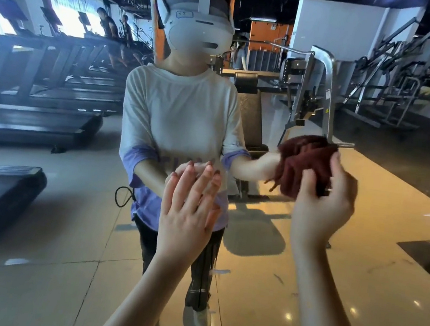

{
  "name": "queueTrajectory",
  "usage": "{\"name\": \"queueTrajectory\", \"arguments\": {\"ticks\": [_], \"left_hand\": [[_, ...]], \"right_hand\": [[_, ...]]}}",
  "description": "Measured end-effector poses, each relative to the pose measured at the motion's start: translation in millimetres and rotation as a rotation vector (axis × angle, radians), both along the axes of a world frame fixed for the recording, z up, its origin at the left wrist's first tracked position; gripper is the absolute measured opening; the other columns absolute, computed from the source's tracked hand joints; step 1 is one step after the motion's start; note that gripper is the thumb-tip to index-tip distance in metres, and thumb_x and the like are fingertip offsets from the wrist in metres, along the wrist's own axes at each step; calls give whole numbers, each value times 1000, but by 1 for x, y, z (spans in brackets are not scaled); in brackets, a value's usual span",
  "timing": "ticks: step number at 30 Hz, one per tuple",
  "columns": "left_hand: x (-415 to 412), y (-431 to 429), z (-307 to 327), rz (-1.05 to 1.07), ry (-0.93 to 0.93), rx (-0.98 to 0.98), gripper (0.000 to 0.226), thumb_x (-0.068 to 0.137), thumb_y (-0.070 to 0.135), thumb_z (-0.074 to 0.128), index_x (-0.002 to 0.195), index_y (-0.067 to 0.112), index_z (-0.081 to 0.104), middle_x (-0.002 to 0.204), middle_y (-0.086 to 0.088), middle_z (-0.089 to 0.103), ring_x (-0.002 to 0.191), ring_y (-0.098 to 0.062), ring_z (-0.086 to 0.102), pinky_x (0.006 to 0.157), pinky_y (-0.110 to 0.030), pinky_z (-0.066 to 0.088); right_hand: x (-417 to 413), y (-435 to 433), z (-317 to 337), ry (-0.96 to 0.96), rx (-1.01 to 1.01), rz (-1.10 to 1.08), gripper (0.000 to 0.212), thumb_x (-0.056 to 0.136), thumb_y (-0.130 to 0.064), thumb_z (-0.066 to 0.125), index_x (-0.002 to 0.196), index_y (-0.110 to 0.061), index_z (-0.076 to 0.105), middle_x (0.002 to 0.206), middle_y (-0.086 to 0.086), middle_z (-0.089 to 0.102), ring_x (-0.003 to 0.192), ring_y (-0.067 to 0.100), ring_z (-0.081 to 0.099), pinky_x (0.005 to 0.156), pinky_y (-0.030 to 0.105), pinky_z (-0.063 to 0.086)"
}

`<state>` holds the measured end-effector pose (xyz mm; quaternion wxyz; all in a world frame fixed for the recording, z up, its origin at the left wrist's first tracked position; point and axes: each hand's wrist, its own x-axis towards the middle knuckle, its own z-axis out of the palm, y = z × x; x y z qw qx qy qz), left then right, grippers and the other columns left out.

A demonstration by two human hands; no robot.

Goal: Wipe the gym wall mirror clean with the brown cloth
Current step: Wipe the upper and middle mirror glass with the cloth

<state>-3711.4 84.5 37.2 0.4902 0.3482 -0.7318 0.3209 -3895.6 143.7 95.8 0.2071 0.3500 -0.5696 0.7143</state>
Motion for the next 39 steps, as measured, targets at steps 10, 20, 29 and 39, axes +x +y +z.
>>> {"name": "queueTrajectory", "arguments": {"ticks": [10, 20, 29, 39], "left_hand": [[-6, 5, 0, 34, 31, 46, 60, 83, 21, 79, 137, 5, 58, 145, -16, 53, 141, -37, 35, 113, -59, 34], [-12, 3, -8, 59, 47, 42, 62, 89, 27, 73, 142, 9, 47, 148, -16, 48, 141, -41, 39, 115, -58, 31], [-20, 6, -10, 62, 89, 35, 62, 93, 35, 66, 145, 8, 44, 152, -14, 42, 143, -39, 35, 118, -56, 27], [-23, 5, -15, 122, 72, 43, 70, 89, 36, 72, 145, 5, 45, 151, -17, 45, 144, -38, 33, 119, -55, 23]], "right_hand": [[-6, -9, 5, 340, 61, -44, 36, 89, -19, 63, 123, -7, 68, 102, 16, 65, 90, 32, 61, 76, 20, 41], [-16, 1, -15, 439, 154, -19, 38, 91, -21, 58, 124, -5, 66, 108, 18, 64, 96, 33, 61, 79, 22, 43], [-5, 8, -53, 329, 240, -11, 42, 90, -25, 57, 126, -6, 65, 106, 16, 65, 90, 24, 58, 66, 25, 44], [-16, 20, -73, 20, 268, 40, 45, 83, -3, 74, 125, -3, 58, 115, 17, 64, 102, 32, 64, 77, 33, 49]]}}
